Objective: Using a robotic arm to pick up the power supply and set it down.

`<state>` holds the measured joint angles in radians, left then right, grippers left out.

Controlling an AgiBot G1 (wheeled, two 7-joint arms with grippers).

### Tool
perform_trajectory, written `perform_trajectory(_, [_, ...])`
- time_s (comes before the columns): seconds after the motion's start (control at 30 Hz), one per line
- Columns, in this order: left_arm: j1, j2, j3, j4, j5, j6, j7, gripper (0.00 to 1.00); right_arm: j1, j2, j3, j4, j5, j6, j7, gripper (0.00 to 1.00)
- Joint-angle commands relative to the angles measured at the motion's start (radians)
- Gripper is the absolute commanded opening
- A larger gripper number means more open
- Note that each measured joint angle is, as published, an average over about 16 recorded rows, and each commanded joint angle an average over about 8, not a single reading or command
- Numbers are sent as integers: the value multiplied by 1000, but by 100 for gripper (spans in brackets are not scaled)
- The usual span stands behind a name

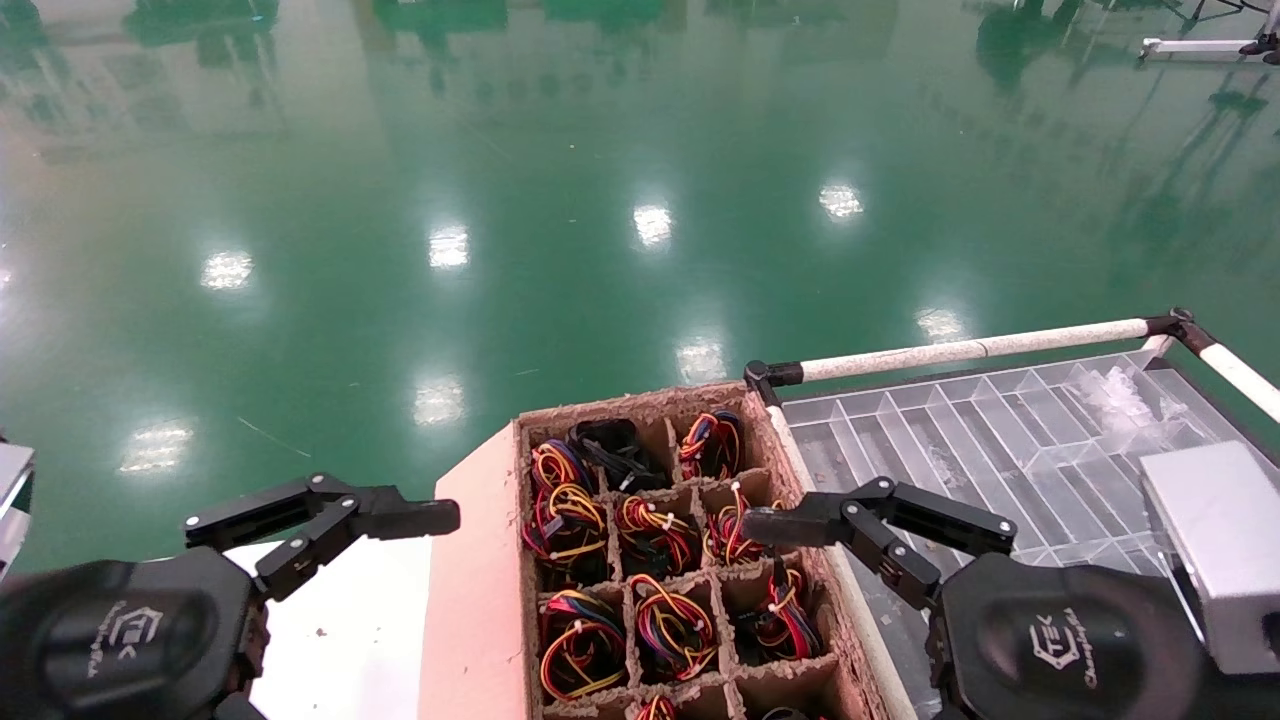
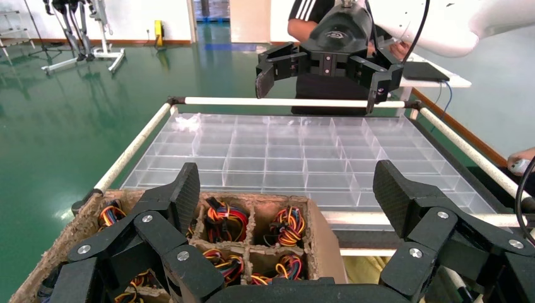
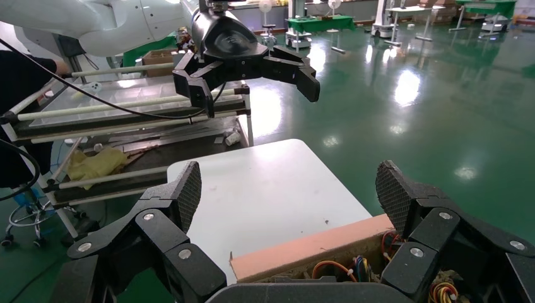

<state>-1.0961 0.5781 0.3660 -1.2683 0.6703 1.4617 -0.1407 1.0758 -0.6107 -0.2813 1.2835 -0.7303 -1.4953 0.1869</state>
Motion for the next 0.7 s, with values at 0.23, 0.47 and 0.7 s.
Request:
perform_trajectory(0.23, [0, 0, 0, 0, 0, 0, 0, 100, 0, 0, 0, 0, 0, 0, 0, 100])
perform_trajectory(0.47, [0, 0, 0, 0, 0, 0, 0, 70, 0, 0, 0, 0, 0, 0, 0, 100])
perform_trajectory(0.7, [0, 0, 0, 0, 0, 0, 0, 0, 0, 0, 0, 0, 0, 0, 0, 100])
